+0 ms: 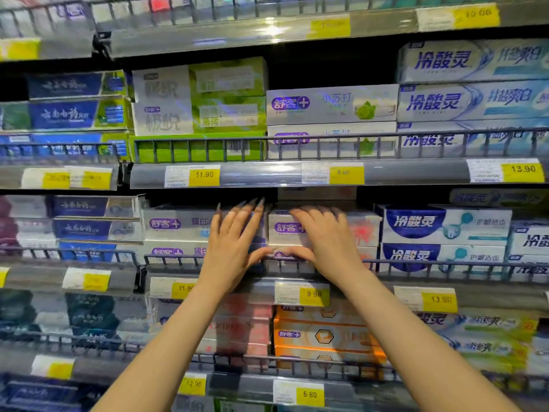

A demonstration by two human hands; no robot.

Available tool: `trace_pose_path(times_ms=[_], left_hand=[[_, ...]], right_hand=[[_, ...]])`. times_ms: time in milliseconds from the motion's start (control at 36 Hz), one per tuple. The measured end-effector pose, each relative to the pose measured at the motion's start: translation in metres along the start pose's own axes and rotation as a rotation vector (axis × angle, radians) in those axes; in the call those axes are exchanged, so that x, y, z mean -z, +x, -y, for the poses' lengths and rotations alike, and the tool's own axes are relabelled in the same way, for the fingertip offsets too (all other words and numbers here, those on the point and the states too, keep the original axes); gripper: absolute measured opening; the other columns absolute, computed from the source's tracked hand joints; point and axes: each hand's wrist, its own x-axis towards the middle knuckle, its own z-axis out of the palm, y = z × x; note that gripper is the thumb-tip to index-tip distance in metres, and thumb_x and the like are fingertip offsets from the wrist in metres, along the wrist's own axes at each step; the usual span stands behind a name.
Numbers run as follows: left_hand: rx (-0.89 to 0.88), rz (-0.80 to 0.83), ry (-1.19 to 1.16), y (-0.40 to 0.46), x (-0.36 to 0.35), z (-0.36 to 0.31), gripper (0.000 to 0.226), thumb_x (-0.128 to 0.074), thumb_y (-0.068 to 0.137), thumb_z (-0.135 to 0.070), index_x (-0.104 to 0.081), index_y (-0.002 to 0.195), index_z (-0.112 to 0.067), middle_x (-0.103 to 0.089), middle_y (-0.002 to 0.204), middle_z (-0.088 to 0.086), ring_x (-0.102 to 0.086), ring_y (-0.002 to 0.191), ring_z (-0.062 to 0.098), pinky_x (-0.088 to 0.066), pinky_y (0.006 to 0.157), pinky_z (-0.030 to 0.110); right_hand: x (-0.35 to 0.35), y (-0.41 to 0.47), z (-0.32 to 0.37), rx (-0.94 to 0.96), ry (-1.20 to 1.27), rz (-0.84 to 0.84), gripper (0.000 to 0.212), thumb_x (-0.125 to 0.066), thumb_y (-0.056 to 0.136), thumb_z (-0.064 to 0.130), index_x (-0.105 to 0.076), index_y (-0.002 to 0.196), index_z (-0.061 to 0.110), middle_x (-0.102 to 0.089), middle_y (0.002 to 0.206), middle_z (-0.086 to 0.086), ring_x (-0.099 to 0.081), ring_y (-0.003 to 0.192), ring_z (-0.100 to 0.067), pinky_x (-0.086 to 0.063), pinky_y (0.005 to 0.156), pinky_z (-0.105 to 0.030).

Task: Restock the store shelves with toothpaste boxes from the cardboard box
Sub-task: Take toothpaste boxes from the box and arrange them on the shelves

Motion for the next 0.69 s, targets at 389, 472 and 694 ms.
trace_pose_path(times_ms=[389,472,694], left_hand=[[0.002,0.032,-0.014,0.0010,0.0027,-0.0016,0.075,-0.037,0.084,-0.058,-0.030,0.141,-0.011,-0.045,0.138,0.012,-0.036,0.126,0.026,-0.036,0.101,0.051],[-0.003,0.041,-0.022,0.0016,0.0030,-0.0009,0.076,-0.038,0.084,-0.059,-0.027,0.143,-0.012,-0.042,0.142,0.010,-0.035,0.129,0.024,-0.034,0.103,0.051],[0.009,0.071,-0.020,0.0017,0.0066,-0.0013,0.078,-0.039,0.083,-0.061,-0.026,0.144,-0.013,-0.042,0.143,0.008,-0.035,0.129,0.023,-0.035,0.103,0.049]], right_hand=[[0.0057,0.0038,-0.0013,-0.055,0.205,0.142,0.066,-0.068,0.076,0.045,-0.046,0.133,0.021,-0.052,0.131,0.000,-0.044,0.120,-0.024,-0.025,0.098,-0.041],[0.0055,0.0047,-0.0017,-0.043,0.205,0.134,0.066,-0.069,0.075,0.043,-0.047,0.132,0.019,-0.053,0.130,-0.001,-0.046,0.119,-0.026,-0.027,0.097,-0.042],[0.0056,0.0025,-0.0012,-0.029,0.176,0.134,0.066,-0.068,0.076,0.044,-0.048,0.133,0.018,-0.055,0.129,-0.002,-0.047,0.118,-0.027,-0.028,0.098,-0.043]])
